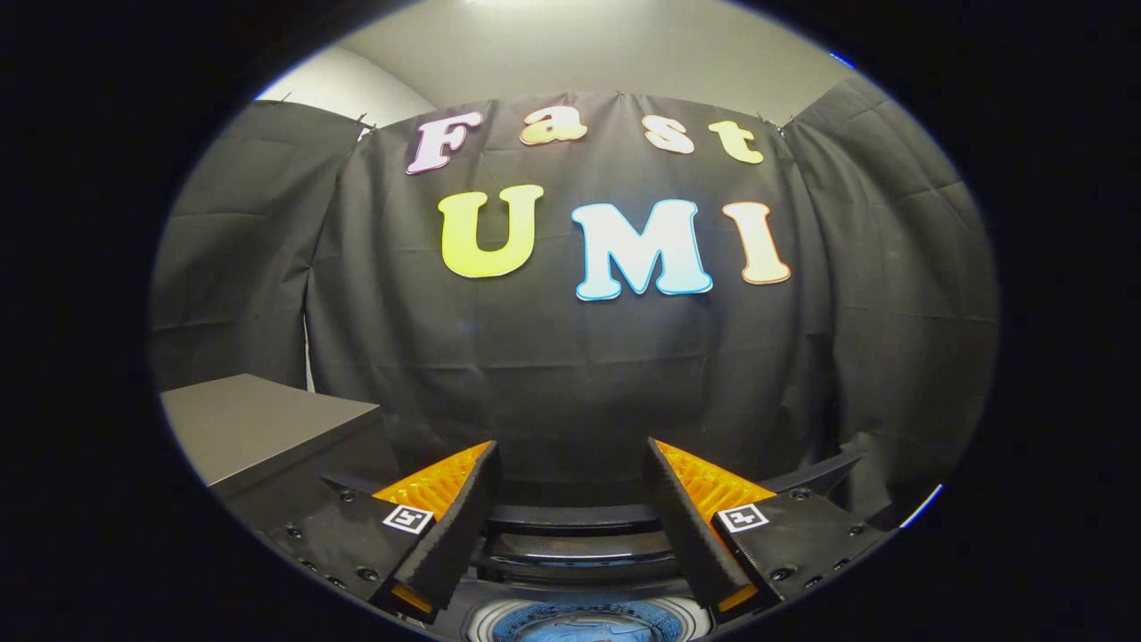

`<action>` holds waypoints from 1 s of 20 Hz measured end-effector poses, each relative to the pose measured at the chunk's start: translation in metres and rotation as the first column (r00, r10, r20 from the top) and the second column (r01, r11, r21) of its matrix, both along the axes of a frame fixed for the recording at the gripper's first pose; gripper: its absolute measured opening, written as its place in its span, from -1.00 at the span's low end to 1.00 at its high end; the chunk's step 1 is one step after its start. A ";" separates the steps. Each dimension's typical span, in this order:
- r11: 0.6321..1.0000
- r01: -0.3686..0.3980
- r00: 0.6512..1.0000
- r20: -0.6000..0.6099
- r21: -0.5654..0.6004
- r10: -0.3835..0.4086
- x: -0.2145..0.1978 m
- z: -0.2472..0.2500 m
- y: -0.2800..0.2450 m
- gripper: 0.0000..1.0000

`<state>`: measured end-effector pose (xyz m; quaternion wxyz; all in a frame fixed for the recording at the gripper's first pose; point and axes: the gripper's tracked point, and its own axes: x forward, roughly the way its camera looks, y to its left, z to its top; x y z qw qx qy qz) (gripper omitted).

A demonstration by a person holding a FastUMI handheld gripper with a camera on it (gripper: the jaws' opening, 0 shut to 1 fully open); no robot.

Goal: Put the clothes into the washing machine and then close the washing machine lid.

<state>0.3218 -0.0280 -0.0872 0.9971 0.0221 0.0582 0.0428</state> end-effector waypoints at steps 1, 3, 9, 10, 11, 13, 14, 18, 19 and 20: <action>1.000 0.000 1.000 0.001 -0.002 0.000 -0.005 -0.001 0.000 0.99; 1.000 0.001 1.000 0.001 -0.004 -0.001 -0.016 -0.005 0.000 0.99; 1.000 0.001 1.000 -0.010 -0.007 -0.001 -0.040 -0.015 -0.001 1.00; 1.000 0.001 1.000 -0.011 -0.006 -0.001 -0.044 -0.015 -0.001 1.00; 1.000 0.001 1.000 -0.010 -0.007 -0.001 -0.047 -0.017 -0.001 1.00; 1.000 -0.001 1.000 -0.014 -0.008 0.001 -0.054 -0.021 -0.001 0.99; 1.000 -0.002 1.000 -0.017 -0.008 0.002 -0.057 -0.023 -0.001 0.99; 1.000 -0.010 0.999 -0.045 -0.016 0.010 -0.074 -0.038 -0.002 0.99; 1.000 -0.010 0.999 -0.050 -0.015 0.010 -0.078 -0.042 -0.003 0.99; 1.000 -0.013 0.998 -0.055 -0.012 0.013 -0.083 -0.048 -0.003 0.99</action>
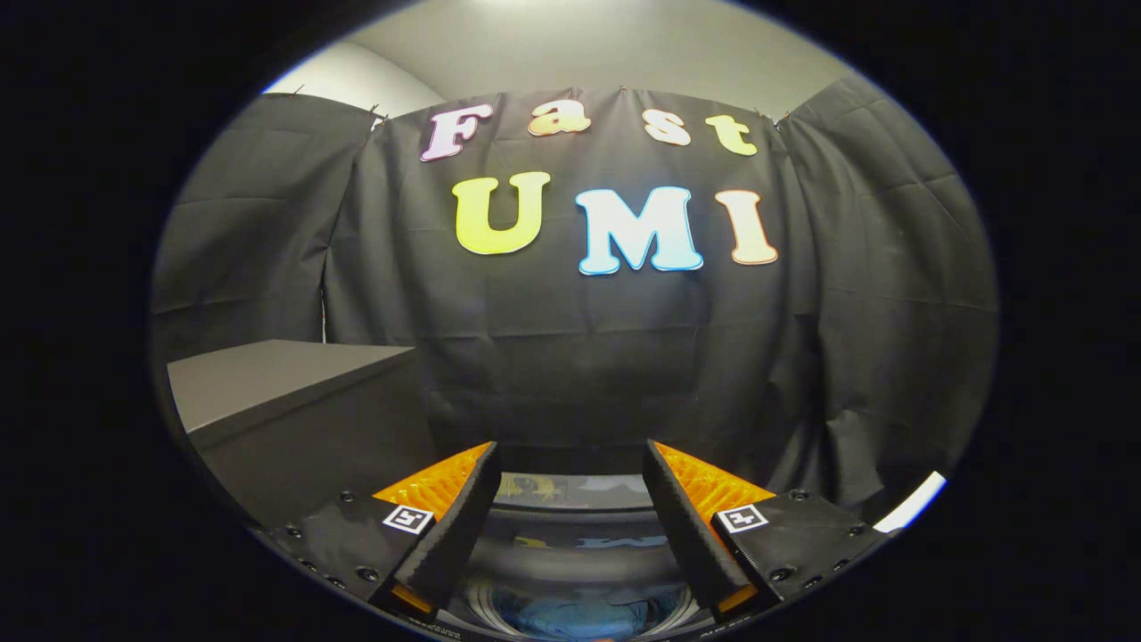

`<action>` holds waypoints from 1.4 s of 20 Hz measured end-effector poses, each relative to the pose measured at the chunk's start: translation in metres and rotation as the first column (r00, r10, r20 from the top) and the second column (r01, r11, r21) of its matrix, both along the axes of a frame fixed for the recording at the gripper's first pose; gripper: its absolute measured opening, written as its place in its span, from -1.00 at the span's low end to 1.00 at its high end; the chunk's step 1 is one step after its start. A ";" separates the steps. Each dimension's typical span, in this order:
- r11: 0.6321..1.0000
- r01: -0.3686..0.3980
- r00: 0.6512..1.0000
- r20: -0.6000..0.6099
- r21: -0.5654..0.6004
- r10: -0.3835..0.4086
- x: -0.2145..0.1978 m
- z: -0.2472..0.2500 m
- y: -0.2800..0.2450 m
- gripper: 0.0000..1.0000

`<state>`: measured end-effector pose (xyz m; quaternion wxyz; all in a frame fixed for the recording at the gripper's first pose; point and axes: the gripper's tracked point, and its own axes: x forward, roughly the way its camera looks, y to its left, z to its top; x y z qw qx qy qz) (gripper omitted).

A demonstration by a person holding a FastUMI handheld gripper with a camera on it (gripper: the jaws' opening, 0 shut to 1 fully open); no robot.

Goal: Put the clothes into the washing machine and then close the washing machine lid.

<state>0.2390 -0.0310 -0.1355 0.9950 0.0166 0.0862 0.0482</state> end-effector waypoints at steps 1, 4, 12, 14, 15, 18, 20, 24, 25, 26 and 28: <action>1.000 -0.003 1.000 -0.009 0.004 0.003 -0.004 -0.007 0.001 0.99; 1.000 -0.002 0.999 -0.038 0.011 0.003 -0.015 -0.026 -0.001 0.99; 1.000 -0.004 0.999 -0.032 0.009 0.004 -0.033 -0.021 0.003 0.98; 1.000 -0.007 1.000 -0.023 0.009 0.007 -0.039 -0.013 0.005 0.98; 1.000 -0.004 1.000 -0.016 0.008 0.004 -0.042 -0.008 0.005 0.98; 1.000 0.001 1.000 -0.005 0.007 -0.001 -0.050 0.001 0.006 0.98; 1.000 0.005 1.000 -0.002 0.011 -0.005 -0.057 0.007 0.007 0.98; 1.000 0.009 1.000 0.014 0.006 -0.009 -0.074 0.026 0.012 0.98; 1.000 0.015 1.000 0.017 0.007 -0.015 -0.079 0.031 0.013 0.98; 1.000 0.020 1.000 0.020 0.012 -0.021 -0.085 0.037 0.014 0.98; 0.999 0.032 0.999 0.034 0.025 -0.032 -0.099 0.052 0.019 0.98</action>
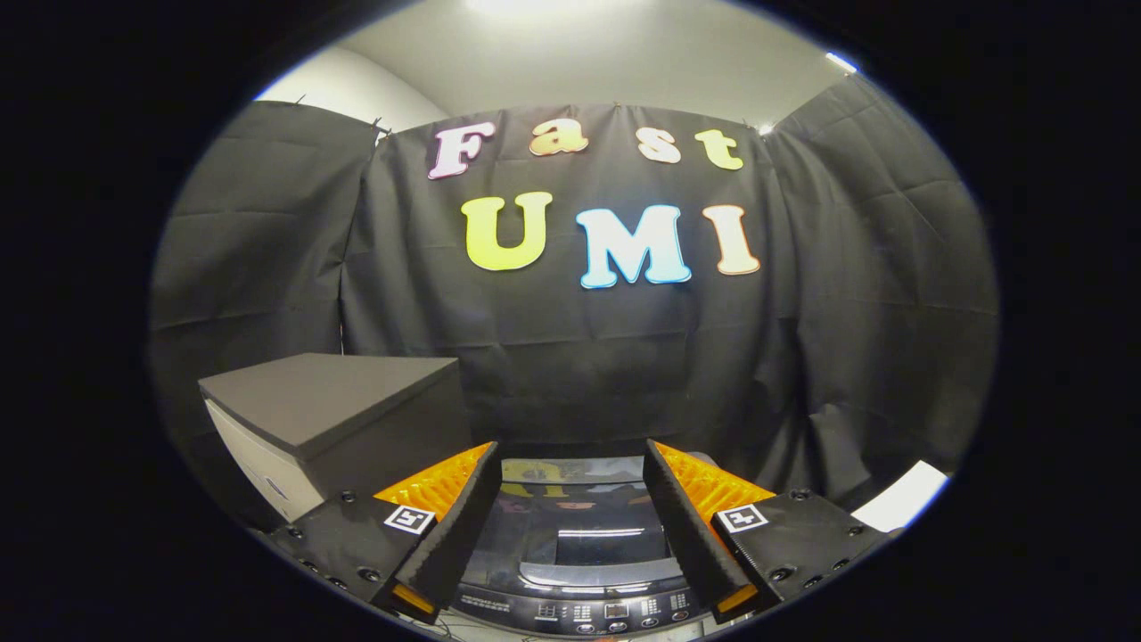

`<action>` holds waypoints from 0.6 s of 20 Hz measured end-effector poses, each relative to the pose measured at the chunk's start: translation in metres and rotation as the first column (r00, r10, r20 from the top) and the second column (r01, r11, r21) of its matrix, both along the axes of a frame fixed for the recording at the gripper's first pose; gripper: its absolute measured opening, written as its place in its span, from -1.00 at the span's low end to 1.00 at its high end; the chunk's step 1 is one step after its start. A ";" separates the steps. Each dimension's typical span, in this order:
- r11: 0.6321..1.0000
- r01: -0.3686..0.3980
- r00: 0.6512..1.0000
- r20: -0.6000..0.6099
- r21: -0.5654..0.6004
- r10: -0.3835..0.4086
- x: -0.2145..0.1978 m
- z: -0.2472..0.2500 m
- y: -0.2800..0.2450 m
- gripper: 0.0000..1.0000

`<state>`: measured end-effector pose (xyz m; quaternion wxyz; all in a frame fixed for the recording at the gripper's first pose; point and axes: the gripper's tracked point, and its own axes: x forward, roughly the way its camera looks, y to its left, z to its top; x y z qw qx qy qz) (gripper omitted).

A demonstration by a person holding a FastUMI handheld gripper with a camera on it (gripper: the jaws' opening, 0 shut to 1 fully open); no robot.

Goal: Put the clothes into the washing machine and then close the washing machine lid.

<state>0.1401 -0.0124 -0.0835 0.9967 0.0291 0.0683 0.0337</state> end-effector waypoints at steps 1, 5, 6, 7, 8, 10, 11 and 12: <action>1.000 0.007 1.000 0.007 0.003 -0.007 -0.008 0.007 0.002 0.98; 0.999 0.031 0.999 0.029 0.010 -0.031 -0.043 0.031 0.007 0.98; 0.999 0.032 0.999 0.033 0.013 -0.033 -0.052 0.036 0.009 0.98; 0.999 0.031 0.999 0.038 0.014 -0.031 -0.061 0.041 0.011 0.98; 0.999 0.029 0.999 0.044 0.012 -0.030 -0.069 0.046 0.012 0.98; 1.000 0.021 0.998 0.056 0.013 -0.021 -0.085 0.055 0.016 0.98; 1.000 0.017 0.998 0.065 0.014 -0.018 -0.093 0.060 0.016 0.98; 1.000 0.013 0.997 0.073 0.017 -0.015 -0.100 0.064 0.016 0.98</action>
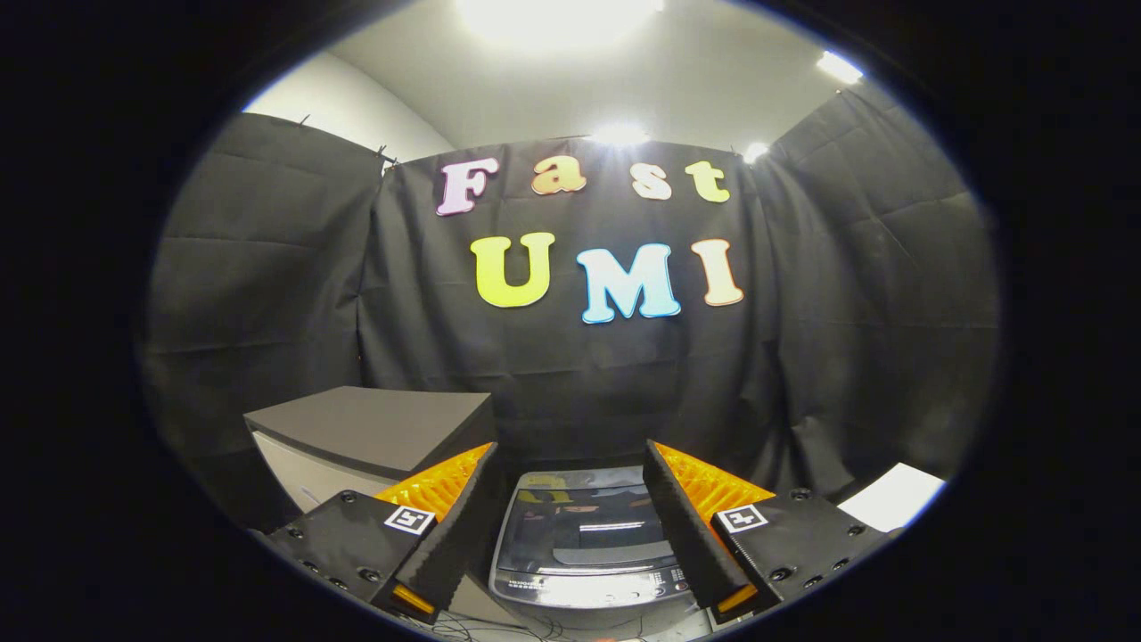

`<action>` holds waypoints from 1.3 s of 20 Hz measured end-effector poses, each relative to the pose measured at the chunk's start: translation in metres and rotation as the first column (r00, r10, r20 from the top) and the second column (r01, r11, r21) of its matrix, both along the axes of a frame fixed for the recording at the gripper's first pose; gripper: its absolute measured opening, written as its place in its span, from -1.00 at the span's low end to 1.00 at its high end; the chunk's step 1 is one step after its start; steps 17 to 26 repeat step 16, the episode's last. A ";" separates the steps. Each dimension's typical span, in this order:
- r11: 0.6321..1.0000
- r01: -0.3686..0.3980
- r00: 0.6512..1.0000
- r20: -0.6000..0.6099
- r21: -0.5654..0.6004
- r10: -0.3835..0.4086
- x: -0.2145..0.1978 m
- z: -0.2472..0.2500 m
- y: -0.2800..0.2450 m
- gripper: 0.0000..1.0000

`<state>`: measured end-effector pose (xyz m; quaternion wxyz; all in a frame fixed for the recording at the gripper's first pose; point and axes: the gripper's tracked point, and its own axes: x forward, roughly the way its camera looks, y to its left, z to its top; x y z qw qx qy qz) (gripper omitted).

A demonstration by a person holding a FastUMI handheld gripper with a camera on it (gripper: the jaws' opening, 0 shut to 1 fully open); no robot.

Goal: Put the clothes into the washing machine and then close the washing machine lid.

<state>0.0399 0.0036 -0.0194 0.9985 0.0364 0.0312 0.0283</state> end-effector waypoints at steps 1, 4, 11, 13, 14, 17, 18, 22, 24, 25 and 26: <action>1.000 -0.003 1.000 0.008 0.001 0.003 -0.008 0.004 0.000 0.98; 1.000 0.004 1.000 0.030 -0.017 -0.003 -0.032 0.012 -0.009 0.97; 0.999 0.005 0.998 0.060 -0.045 -0.003 -0.078 0.014 -0.029 0.97; 0.999 -0.001 0.998 0.063 -0.047 0.004 -0.085 0.013 -0.030 0.97; 0.999 -0.004 0.998 0.063 -0.045 0.007 -0.086 0.013 -0.031 0.97; 0.999 -0.010 0.997 0.075 -0.040 0.013 -0.088 0.017 -0.029 0.98; 0.999 -0.010 0.997 0.075 -0.040 0.013 -0.088 0.017 -0.029 0.98; 0.999 -0.010 0.997 0.075 -0.040 0.013 -0.088 0.017 -0.029 0.98; 0.999 -0.010 0.997 0.075 -0.040 0.013 -0.088 0.017 -0.029 0.98; 0.999 -0.010 0.997 0.075 -0.040 0.013 -0.088 0.017 -0.029 0.98; 0.999 -0.010 0.997 0.075 -0.040 0.013 -0.088 0.017 -0.029 0.98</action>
